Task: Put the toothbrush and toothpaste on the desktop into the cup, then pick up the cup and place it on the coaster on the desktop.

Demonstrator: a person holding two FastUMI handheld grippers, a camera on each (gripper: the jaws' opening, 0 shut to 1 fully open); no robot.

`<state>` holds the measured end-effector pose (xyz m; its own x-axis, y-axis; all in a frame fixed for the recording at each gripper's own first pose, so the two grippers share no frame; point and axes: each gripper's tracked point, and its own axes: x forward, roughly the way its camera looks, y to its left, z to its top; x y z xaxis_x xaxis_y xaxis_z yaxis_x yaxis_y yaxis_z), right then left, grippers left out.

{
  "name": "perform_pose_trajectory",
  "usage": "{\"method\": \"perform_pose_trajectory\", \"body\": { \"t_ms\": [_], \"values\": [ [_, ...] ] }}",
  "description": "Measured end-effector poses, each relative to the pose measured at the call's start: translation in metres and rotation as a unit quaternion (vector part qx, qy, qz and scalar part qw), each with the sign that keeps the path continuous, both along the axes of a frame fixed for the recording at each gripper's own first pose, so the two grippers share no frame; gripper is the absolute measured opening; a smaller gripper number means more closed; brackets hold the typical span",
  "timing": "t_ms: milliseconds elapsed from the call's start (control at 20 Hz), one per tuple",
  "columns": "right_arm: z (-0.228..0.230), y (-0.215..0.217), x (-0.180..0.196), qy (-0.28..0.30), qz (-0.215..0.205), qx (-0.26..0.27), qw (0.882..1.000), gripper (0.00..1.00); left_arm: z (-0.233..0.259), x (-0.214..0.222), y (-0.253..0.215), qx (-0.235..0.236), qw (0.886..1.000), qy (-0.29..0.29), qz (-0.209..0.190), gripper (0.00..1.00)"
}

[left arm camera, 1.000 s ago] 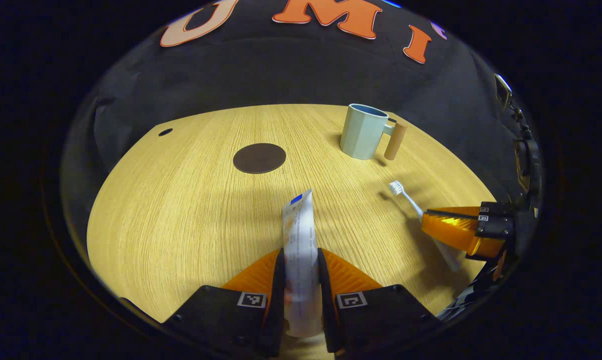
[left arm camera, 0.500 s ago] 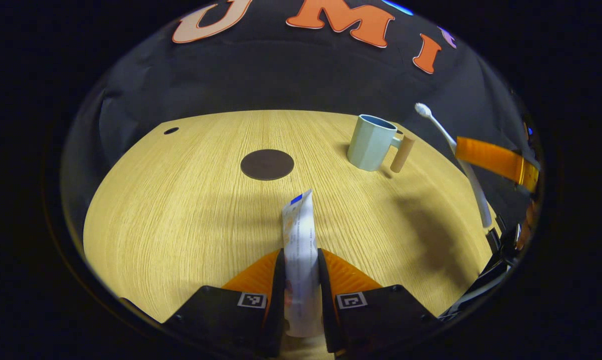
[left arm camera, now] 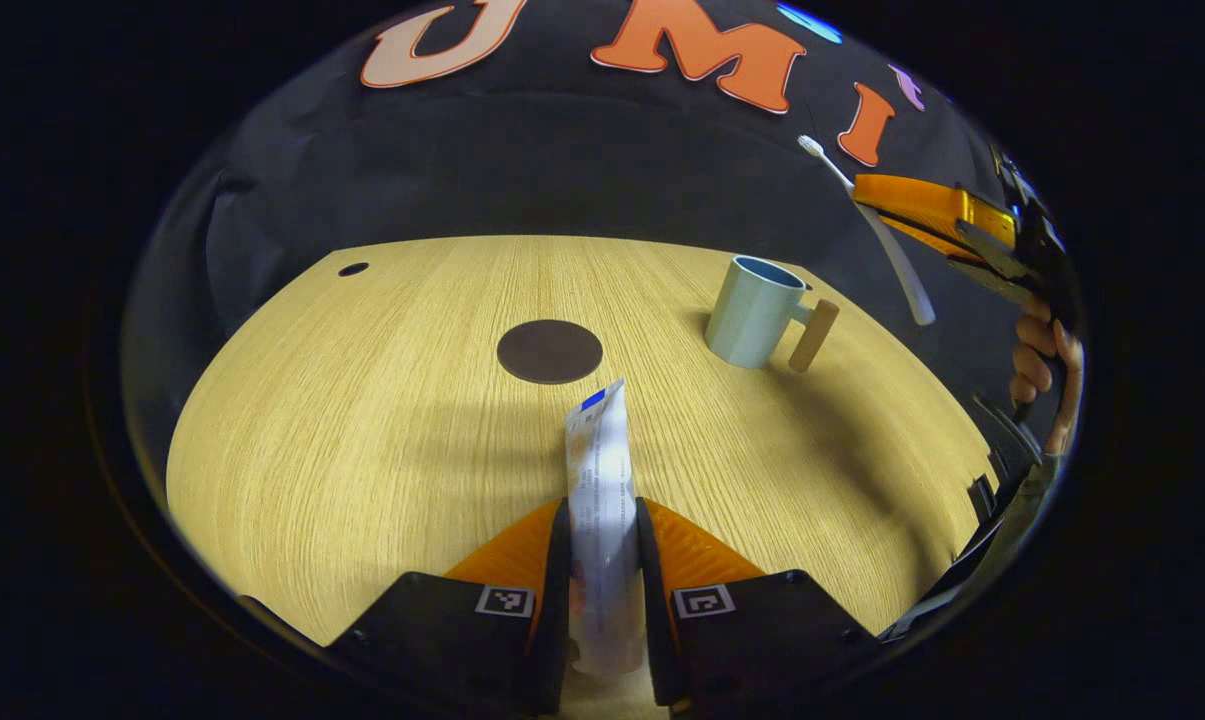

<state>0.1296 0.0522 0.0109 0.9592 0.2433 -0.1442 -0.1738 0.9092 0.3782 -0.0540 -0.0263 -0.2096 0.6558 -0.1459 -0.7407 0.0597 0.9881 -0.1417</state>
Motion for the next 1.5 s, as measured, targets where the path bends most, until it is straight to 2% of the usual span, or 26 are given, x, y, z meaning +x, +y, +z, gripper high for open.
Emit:
{"method": "perform_pose_trajectory", "body": {
  "t_ms": [350,750,1150,1500],
  "values": [
    [-0.002,-0.016,0.059,-0.044,-0.048,0.033,0.997,0.05,0.016,0.003,0.001,-0.011,1.000,-0.014,0.019,0.36],
    [-0.025,-0.024,0.095,-0.054,-0.066,0.010,0.996,0.05,0.019,0.005,0.001,-0.023,0.999,-0.019,0.022,0.36],
    [-0.059,-0.016,0.098,-0.031,-0.056,-0.037,0.997,0.06,0.038,0.005,0.003,-0.020,0.999,-0.040,0.016,0.35],
    [-0.077,-0.022,0.079,-0.002,-0.048,-0.044,0.998,0.06,0.073,0.028,0.008,-0.024,0.997,-0.067,0.012,0.36]
  ]
}}
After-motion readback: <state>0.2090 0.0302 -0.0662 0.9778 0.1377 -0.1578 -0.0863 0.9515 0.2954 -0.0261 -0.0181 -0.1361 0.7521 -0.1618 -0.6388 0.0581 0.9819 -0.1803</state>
